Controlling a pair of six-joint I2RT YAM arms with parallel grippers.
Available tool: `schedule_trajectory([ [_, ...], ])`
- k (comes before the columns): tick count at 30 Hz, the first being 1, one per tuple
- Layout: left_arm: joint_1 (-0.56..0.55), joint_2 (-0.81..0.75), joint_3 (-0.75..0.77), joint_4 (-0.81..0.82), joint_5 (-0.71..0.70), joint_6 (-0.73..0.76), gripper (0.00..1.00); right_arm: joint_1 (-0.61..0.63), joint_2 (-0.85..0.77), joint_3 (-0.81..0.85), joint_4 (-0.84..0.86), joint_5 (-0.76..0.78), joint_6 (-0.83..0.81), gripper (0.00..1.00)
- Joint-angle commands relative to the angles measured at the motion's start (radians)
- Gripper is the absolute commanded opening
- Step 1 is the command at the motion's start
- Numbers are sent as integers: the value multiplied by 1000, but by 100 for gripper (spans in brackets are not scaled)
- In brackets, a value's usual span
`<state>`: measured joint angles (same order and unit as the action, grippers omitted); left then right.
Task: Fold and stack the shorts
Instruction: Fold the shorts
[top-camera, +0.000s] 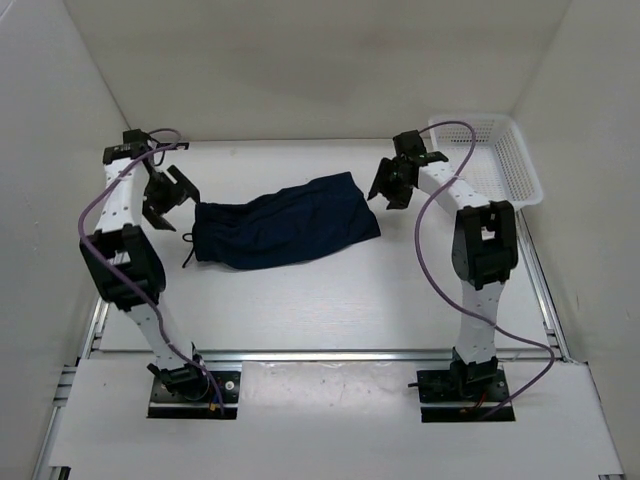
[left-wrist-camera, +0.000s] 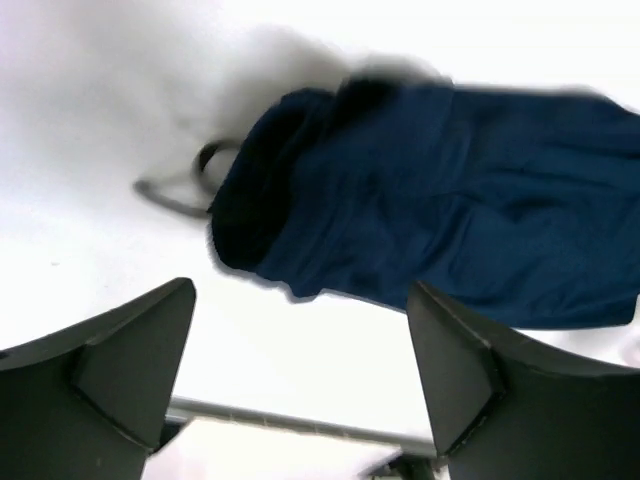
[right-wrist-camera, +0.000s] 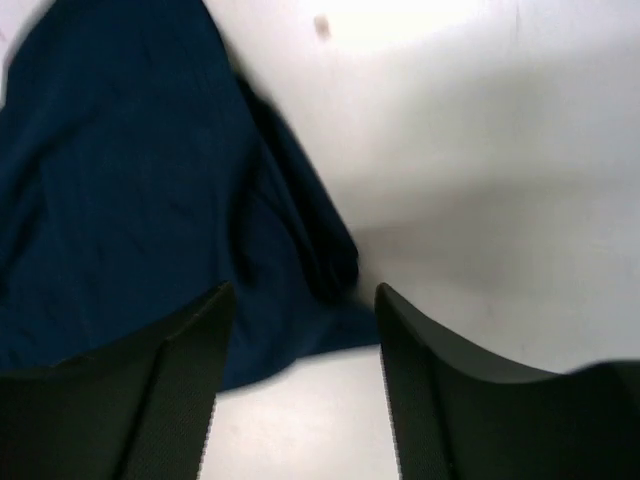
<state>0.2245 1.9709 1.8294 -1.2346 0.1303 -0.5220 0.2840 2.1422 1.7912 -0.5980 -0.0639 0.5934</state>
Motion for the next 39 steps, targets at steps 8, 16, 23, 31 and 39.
schedule_trajectory([
  [8,15,-297,-431,159,-9,65,100,27,-188,-259,99,-82,6,75],
  [16,6,-158,-507,319,87,65,100,27,-119,-259,109,-129,36,79],
  [23,-4,-58,-429,359,138,56,72,37,34,-139,118,-126,63,76],
  [31,-4,-58,-398,328,69,56,10,46,78,-107,109,-54,63,6],
  [39,-4,-154,-469,271,-7,86,10,55,-183,-427,90,50,74,0],
])
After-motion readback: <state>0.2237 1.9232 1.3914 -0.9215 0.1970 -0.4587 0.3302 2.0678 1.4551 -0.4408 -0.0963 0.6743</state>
